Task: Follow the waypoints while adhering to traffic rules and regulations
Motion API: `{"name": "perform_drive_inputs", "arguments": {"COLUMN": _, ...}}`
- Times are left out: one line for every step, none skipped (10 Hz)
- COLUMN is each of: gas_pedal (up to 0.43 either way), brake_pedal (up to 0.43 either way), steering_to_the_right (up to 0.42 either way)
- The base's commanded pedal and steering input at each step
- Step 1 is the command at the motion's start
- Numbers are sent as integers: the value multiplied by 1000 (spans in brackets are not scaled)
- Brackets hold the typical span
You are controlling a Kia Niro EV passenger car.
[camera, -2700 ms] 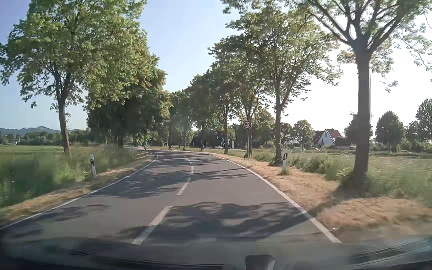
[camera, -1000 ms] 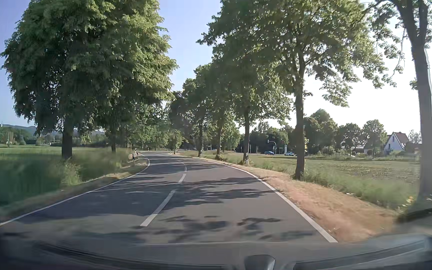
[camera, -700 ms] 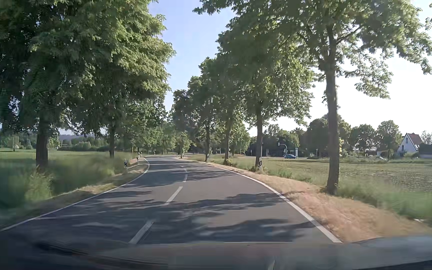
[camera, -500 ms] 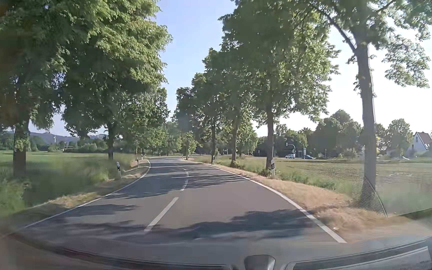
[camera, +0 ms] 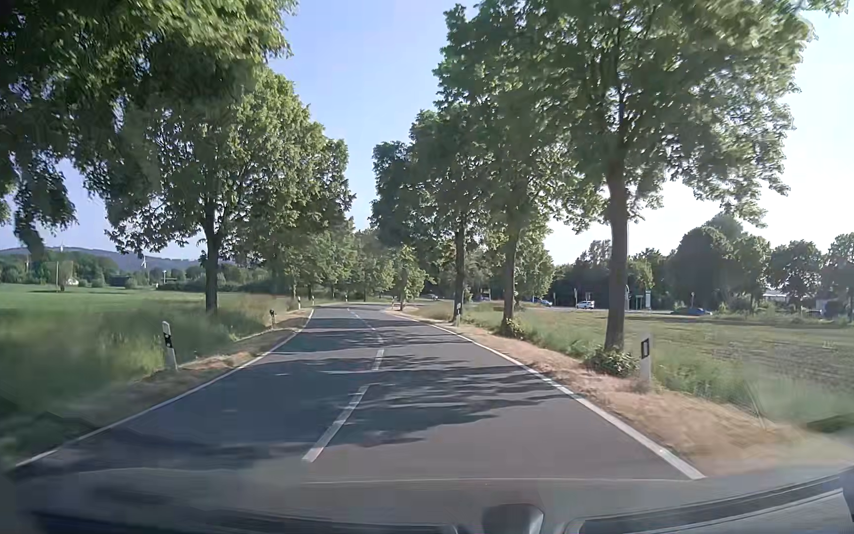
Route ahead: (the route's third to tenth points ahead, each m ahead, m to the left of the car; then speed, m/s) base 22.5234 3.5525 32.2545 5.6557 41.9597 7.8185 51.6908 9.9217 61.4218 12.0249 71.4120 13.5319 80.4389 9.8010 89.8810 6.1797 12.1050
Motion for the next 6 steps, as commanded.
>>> {"name": "perform_drive_inputs", "arguments": {"gas_pedal": 189, "brake_pedal": 6, "steering_to_the_right": -34}}
{"name": "perform_drive_inputs", "arguments": {"gas_pedal": 189, "brake_pedal": 6, "steering_to_the_right": -34}}
{"name": "perform_drive_inputs", "arguments": {"gas_pedal": 189, "brake_pedal": 6, "steering_to_the_right": -31}}
{"name": "perform_drive_inputs", "arguments": {"gas_pedal": 189, "brake_pedal": 6, "steering_to_the_right": -32}}
{"name": "perform_drive_inputs", "arguments": {"gas_pedal": 189, "brake_pedal": 6, "steering_to_the_right": -34}}
{"name": "perform_drive_inputs", "arguments": {"gas_pedal": 189, "brake_pedal": 6, "steering_to_the_right": -36}}
